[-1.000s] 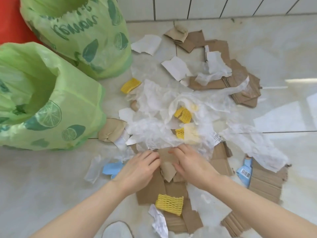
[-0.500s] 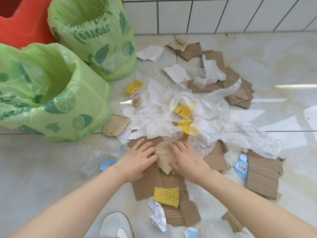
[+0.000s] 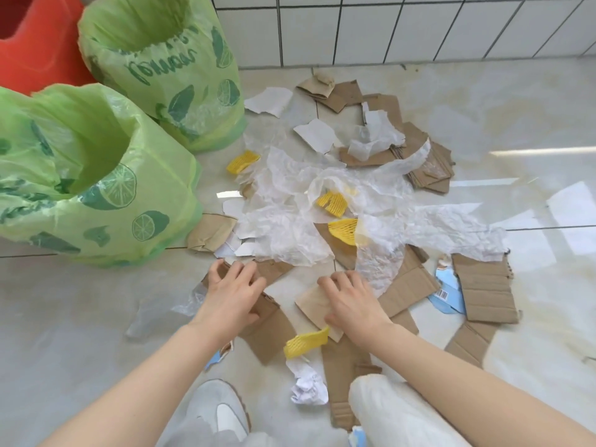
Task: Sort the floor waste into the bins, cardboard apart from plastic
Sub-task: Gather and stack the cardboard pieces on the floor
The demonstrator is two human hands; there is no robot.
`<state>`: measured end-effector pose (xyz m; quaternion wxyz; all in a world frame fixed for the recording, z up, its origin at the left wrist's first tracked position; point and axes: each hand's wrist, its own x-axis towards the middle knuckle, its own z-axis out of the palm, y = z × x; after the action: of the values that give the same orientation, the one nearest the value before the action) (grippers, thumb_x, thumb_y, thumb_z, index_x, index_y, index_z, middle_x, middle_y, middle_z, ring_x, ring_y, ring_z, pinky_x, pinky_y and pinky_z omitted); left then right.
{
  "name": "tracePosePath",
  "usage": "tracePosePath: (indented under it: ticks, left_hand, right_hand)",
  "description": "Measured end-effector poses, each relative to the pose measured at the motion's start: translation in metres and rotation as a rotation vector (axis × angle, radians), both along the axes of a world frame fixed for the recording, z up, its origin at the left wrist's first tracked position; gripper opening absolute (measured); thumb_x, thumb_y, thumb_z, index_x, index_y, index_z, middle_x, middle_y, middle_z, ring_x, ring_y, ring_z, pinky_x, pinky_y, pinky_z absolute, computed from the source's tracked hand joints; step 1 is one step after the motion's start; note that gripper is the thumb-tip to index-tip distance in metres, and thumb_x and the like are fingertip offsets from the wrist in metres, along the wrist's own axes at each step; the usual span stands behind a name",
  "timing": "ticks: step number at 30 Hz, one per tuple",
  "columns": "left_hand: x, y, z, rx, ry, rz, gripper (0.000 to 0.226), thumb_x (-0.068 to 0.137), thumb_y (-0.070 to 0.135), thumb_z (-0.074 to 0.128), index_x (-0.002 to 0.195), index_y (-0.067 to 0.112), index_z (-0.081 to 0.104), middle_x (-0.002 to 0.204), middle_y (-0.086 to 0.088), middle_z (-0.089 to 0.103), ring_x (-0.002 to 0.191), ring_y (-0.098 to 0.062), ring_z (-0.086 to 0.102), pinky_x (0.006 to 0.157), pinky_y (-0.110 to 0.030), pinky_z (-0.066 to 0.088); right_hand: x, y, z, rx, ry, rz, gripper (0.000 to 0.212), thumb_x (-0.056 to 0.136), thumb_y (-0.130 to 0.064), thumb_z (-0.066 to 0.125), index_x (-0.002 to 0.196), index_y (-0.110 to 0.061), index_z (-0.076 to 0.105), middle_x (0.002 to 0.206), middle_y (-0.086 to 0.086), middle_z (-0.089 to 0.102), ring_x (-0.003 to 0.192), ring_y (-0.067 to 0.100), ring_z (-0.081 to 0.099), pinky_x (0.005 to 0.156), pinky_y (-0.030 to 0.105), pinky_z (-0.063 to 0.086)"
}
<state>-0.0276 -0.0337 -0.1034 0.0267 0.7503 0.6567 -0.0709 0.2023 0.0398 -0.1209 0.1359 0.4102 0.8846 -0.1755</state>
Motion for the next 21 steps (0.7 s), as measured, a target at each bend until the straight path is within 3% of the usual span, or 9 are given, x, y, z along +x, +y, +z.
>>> tracePosePath:
  ticks: [2,5,7,9,11,13,15,18,21]
  left_hand:
    - [0.0,-0.004,0.006,0.029,-0.01,0.019,0.06,0.024,0.034,0.089,0.07,0.017,0.054,0.08,0.001,0.052,0.076,-0.024,0.054,0.09,-0.054,0.029]
    - [0.001,-0.007,0.013,0.042,-0.035,0.095,0.052,0.037,0.033,0.091,0.067,0.018,0.05,0.067,0.005,0.051,0.068,-0.022,0.059,0.095,-0.058,0.028]
    - [-0.001,-0.006,0.015,0.022,-0.094,0.132,0.052,0.045,0.031,0.091,0.064,0.02,0.044,0.059,0.007,0.045,0.062,-0.02,0.057,0.096,-0.056,0.026]
    - [-0.003,-0.005,0.014,-0.007,-0.174,0.147,0.058,0.05,0.025,0.09,0.065,0.023,0.035,0.057,0.012,0.037,0.056,-0.018,0.052,0.094,-0.051,0.03]
    - [-0.003,-0.001,0.018,-0.015,-0.254,0.185,0.055,0.059,0.023,0.087,0.068,0.025,0.033,0.057,0.013,0.037,0.054,-0.015,0.043,0.089,-0.046,0.038]
    - [-0.001,0.005,0.023,-0.015,-0.35,0.248,0.038,0.073,0.027,0.079,0.07,0.022,0.042,0.062,0.01,0.044,0.059,-0.017,0.043,0.075,-0.032,0.041]
    - [0.002,0.012,0.033,-0.063,-0.444,0.299,0.021,0.081,0.029,0.07,0.075,0.02,0.052,0.069,0.007,0.051,0.067,-0.021,0.049,0.06,-0.034,0.041]
    - [0.007,0.024,0.045,-0.023,-0.545,0.357,0.03,0.08,0.026,0.071,0.063,0.029,0.046,0.062,0.006,0.046,0.065,-0.023,0.047,0.056,-0.036,0.038]
    - [0.019,0.037,0.053,0.036,-0.711,0.428,0.027,0.077,0.025,0.075,0.066,0.015,0.053,0.058,0.003,0.043,0.061,-0.022,0.042,0.057,-0.036,0.032]
  right_hand:
    - [-0.002,0.002,0.0,0.026,0.009,-0.03,0.068,0.072,-0.017,0.07,0.133,-0.017,0.041,0.118,0.011,0.049,0.106,0.035,0.046,0.089,0.038,0.039]
    - [-0.006,0.006,0.002,0.076,0.006,-0.057,0.074,0.063,-0.018,0.076,0.131,-0.017,0.046,0.108,0.01,0.05,0.094,0.032,0.049,0.076,0.034,0.038]
    - [-0.007,0.011,0.005,0.037,0.046,-0.088,0.068,0.071,-0.018,0.071,0.132,-0.016,0.043,0.113,0.01,0.045,0.097,0.031,0.047,0.076,0.034,0.035]
    - [-0.006,0.017,0.012,-0.084,0.146,-0.184,0.056,0.078,-0.017,0.068,0.128,-0.015,0.042,0.114,0.007,0.04,0.093,0.028,0.049,0.076,0.033,0.041]
    - [-0.002,0.022,0.02,-0.18,0.275,-0.326,0.044,0.083,-0.014,0.065,0.122,-0.015,0.045,0.109,0.003,0.04,0.09,0.025,0.051,0.073,0.033,0.042]
    - [0.005,0.027,0.03,-0.201,0.389,-0.447,0.033,0.084,-0.013,0.065,0.114,-0.015,0.05,0.103,0.0,0.045,0.092,0.022,0.051,0.072,0.03,0.037]
    - [0.014,0.031,0.043,-0.212,0.475,-0.556,0.028,0.084,-0.013,0.065,0.108,-0.017,0.051,0.097,-0.002,0.053,0.089,0.017,0.053,0.072,0.027,0.037]
    - [0.036,0.032,0.063,-0.212,0.539,-0.68,0.024,0.085,-0.014,0.065,0.104,-0.019,0.052,0.083,-0.011,0.056,0.076,0.004,0.054,0.06,0.015,0.039]
    - [0.062,0.028,0.072,-0.184,0.525,-0.729,0.02,0.083,-0.014,0.067,0.097,-0.015,0.053,0.084,-0.004,0.06,0.079,0.011,0.057,0.063,0.018,0.039]
